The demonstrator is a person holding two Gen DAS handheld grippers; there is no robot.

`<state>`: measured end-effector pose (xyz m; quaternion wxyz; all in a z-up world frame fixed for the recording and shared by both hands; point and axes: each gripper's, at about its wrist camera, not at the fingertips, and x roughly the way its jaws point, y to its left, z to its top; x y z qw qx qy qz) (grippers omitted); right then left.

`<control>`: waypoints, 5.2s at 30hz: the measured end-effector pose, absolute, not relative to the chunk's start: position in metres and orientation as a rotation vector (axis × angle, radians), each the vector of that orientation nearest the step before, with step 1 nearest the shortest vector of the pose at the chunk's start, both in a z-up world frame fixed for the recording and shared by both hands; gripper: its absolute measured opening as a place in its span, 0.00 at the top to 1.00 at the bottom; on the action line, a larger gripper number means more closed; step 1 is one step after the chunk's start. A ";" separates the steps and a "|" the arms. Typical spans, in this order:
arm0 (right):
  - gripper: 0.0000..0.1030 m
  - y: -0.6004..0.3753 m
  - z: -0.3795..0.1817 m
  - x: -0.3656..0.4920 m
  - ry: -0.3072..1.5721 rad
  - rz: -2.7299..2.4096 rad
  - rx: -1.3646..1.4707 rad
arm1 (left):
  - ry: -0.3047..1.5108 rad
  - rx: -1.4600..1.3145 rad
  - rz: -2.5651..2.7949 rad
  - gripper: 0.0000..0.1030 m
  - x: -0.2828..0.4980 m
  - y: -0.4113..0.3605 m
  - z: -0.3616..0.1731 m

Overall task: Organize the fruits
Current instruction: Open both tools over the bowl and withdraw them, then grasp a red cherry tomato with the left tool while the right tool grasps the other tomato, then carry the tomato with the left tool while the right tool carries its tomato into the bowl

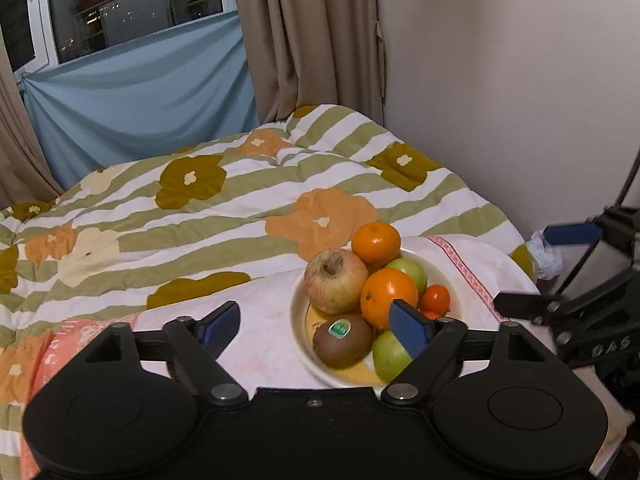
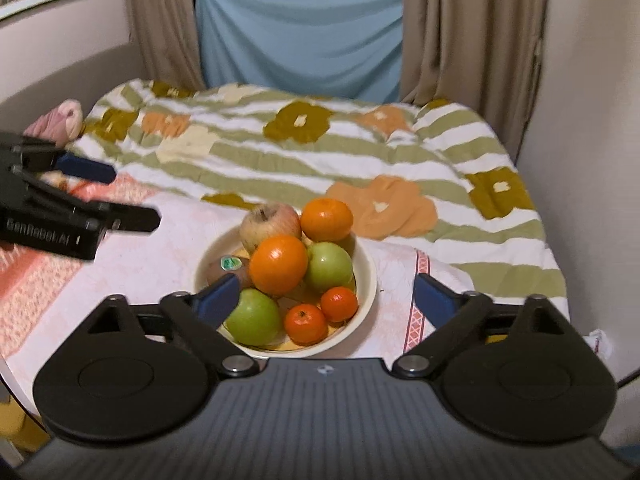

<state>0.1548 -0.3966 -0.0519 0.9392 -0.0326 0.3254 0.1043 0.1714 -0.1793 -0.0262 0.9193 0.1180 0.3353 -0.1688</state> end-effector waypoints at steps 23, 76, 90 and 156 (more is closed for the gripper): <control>0.00 -0.302 -0.057 0.061 0.709 0.128 -0.038 | 0.721 0.267 -0.436 0.00 0.113 -0.090 -0.045; 0.54 -0.273 -0.184 0.112 0.856 0.104 -0.050 | 0.919 0.381 -0.808 0.38 0.188 -0.177 -0.152; 0.54 -0.285 -0.180 0.099 0.859 0.083 -0.053 | 0.930 0.419 -0.826 0.68 0.180 -0.190 -0.161; 0.54 -0.401 -0.110 0.222 0.781 0.275 -0.084 | 0.872 0.188 -0.286 0.19 0.263 -0.212 -0.095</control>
